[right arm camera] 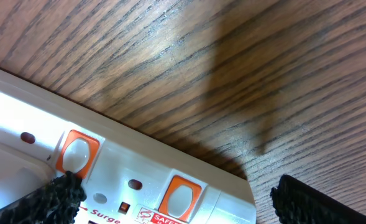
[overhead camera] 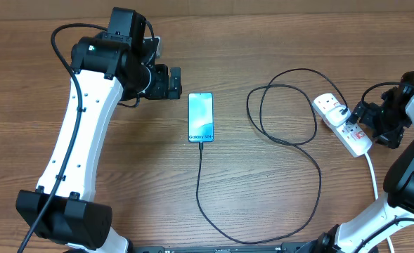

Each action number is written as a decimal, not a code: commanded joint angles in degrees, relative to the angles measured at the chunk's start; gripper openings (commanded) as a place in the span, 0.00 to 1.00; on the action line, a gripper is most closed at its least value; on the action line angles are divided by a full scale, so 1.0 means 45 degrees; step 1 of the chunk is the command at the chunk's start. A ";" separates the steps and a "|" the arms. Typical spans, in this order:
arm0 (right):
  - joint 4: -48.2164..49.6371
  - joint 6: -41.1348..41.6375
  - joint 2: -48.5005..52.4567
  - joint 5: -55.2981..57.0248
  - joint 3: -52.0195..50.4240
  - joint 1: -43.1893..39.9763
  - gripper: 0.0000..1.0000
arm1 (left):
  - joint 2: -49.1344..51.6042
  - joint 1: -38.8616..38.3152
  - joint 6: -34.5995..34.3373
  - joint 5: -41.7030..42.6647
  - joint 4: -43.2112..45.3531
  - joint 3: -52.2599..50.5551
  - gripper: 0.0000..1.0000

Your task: Plug charger to phone and switch on socket

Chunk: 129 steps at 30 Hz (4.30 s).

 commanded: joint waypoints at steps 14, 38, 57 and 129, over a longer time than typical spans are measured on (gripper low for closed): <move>-0.0466 0.0661 -0.1370 0.1103 0.1671 0.0199 1.00 | -0.0291 -0.0024 -0.0083 -0.0073 0.0015 0.0185 1.00; 0.0767 0.0661 -0.0408 -0.0015 -0.0024 -0.0039 1.00 | -0.0291 -0.0024 -0.0083 -0.0073 0.0015 0.0185 1.00; 0.1209 0.0656 -0.0102 -0.0481 -0.0593 -0.0034 1.00 | -0.0291 -0.0024 -0.0083 -0.0073 0.0015 0.0185 1.00; 0.1185 0.0665 0.0355 -0.0597 -0.0447 -0.0049 1.00 | -0.0291 -0.0024 -0.0083 -0.0073 0.0015 0.0185 1.00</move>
